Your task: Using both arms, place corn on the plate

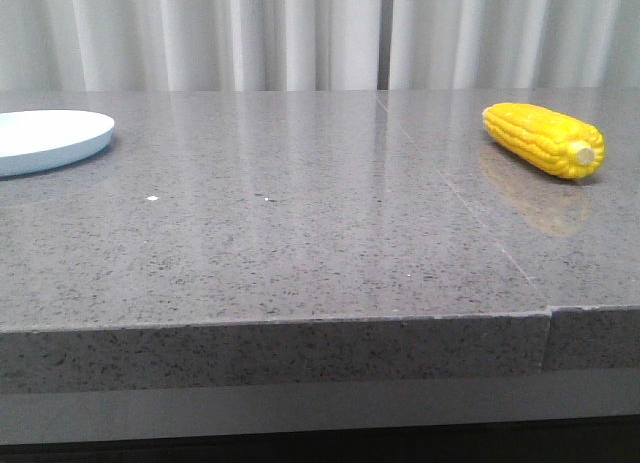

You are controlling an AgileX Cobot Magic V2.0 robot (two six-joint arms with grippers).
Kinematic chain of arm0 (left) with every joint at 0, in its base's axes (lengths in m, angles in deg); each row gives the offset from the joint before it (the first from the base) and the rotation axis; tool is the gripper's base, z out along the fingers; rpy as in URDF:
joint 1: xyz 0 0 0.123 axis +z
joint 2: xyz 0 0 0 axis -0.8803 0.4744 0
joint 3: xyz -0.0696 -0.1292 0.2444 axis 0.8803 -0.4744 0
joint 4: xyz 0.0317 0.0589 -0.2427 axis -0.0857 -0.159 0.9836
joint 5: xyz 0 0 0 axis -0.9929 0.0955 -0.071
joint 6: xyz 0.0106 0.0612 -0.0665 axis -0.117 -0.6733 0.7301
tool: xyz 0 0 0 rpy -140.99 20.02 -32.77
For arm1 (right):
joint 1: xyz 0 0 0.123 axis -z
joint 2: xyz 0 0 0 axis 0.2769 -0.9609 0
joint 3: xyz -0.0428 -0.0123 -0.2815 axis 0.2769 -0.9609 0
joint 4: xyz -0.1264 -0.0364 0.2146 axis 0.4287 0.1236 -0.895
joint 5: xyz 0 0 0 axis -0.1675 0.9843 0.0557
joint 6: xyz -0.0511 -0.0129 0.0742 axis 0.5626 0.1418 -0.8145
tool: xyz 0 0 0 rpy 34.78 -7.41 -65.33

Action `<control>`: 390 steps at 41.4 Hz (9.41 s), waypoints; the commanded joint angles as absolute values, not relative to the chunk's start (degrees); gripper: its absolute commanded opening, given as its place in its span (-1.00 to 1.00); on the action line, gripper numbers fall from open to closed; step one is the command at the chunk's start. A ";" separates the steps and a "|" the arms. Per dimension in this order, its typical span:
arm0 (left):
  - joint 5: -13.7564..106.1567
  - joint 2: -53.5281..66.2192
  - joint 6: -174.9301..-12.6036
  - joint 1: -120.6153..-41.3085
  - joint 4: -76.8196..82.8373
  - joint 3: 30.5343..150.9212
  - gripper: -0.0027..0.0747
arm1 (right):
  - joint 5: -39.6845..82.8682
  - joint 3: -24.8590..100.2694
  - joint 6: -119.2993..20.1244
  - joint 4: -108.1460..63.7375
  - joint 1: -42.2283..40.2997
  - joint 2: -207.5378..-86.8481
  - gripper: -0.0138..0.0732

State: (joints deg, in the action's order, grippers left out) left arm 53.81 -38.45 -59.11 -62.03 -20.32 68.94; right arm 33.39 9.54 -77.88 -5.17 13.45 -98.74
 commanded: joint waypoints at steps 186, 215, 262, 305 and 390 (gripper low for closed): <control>72.59 35.98 -73.72 -65.07 6.20 114.05 -0.98 | 45.71 17.02 -77.45 -4.35 13.63 -118.34 0.47; 60.54 47.03 -73.72 -79.28 8.12 111.65 -0.98 | 45.71 17.02 -77.45 -4.35 13.63 -118.34 0.47; 66.09 27.02 -73.72 -84.91 -7.24 105.07 0.40 | 45.71 17.02 -77.45 -4.35 13.63 -118.34 0.47; 75.57 -14.73 -71.36 -87.92 -9.76 85.54 0.40 | 44.16 17.02 -77.45 -4.35 13.63 -118.34 0.47; 75.46 -14.73 -71.36 -87.92 -9.76 85.54 0.40 | 57.37 65.67 -76.48 -8.12 6.91 -186.91 -0.13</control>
